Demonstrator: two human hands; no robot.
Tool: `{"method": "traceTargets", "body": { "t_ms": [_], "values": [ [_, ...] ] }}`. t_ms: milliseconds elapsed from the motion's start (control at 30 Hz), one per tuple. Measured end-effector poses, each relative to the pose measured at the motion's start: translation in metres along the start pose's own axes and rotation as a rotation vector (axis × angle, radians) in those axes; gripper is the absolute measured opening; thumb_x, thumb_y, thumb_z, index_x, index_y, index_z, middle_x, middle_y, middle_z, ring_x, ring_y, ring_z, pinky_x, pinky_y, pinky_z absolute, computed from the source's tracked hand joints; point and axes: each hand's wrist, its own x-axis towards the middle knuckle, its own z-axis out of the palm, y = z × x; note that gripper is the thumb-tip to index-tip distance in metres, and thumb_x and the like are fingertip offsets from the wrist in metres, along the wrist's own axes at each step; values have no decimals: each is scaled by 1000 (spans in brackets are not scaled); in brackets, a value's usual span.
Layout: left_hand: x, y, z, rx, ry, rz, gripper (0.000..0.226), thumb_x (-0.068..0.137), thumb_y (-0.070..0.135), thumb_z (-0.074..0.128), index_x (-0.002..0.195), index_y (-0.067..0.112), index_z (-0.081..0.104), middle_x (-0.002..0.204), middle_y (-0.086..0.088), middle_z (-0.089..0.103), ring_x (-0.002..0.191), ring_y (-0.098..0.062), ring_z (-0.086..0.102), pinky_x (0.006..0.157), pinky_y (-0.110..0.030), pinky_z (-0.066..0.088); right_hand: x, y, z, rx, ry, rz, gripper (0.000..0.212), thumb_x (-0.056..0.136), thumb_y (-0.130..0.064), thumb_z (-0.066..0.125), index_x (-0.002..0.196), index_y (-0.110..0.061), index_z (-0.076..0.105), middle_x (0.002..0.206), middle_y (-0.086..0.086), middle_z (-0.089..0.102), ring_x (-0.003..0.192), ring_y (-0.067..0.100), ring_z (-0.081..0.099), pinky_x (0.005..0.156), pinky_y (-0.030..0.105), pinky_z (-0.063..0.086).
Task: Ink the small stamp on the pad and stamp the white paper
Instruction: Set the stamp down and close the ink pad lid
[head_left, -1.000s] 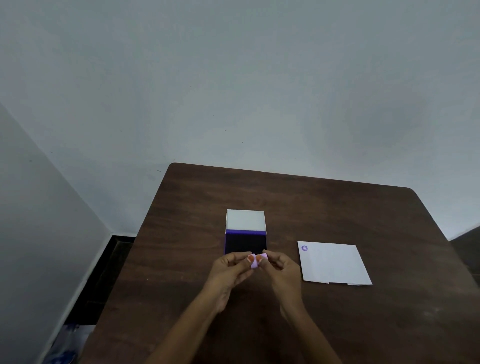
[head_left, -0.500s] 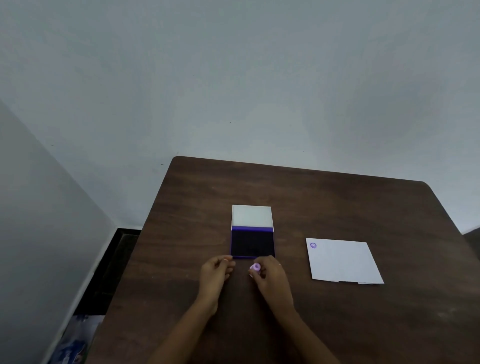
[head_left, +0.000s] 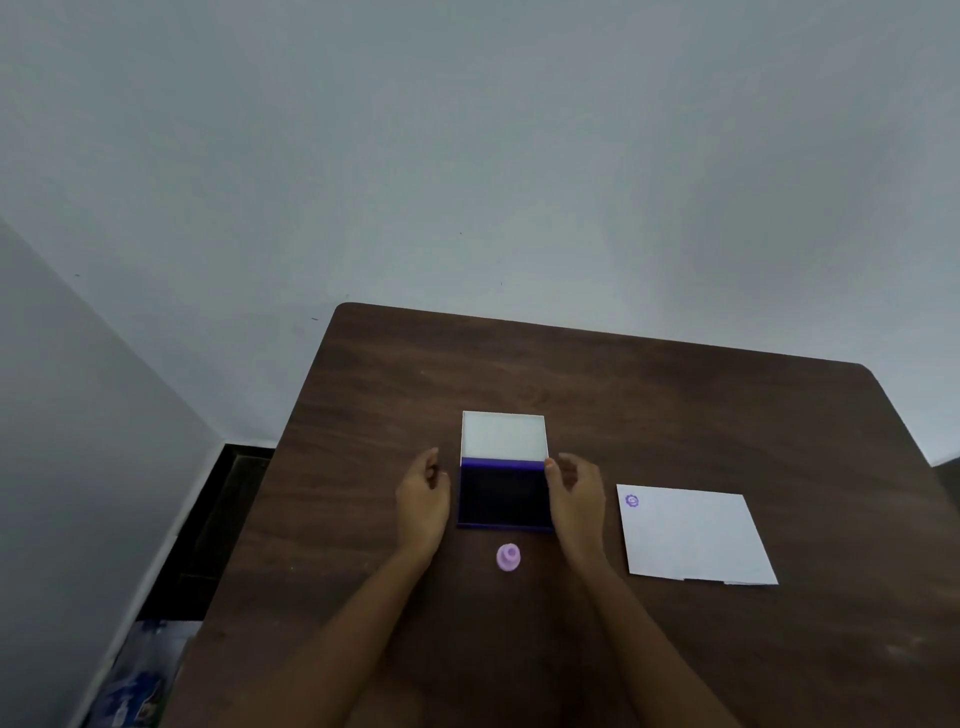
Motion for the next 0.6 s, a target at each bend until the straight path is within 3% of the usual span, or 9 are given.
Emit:
{"method": "traceTargets", "body": {
  "t_ms": [133,233,467,600],
  "values": [
    [16,15,19,75,-88,59,52,95,15,48,142,15,27,149,-9,33,135,-24,32,109,-39,29,33,-15,11,-61,-104,52,45,93,-27,46,134,-10,36,141,14,42,128,26,41,106,40,36],
    [25,20,31,87,-148,62,55,97,23,44,145,17,18,151,-8,30,134,-24,33,108,-38,32,43,-21,24,-97,-160,25,49,95,-30,40,138,-11,28,145,12,38,132,26,37,110,42,33],
    [33,28,35,-78,-151,32,47,96,23,46,140,16,30,142,-8,43,125,-22,43,102,-37,41,48,-26,31,-1,-114,90,37,95,-25,42,130,-11,42,133,13,51,119,25,49,97,34,43],
    [39,33,22,-174,-127,17,37,94,12,51,130,12,44,133,-8,53,108,-11,48,90,-27,42,52,-31,19,97,-79,151,34,91,-17,50,124,-11,47,131,11,53,112,20,51,85,29,45]
  ]
}}
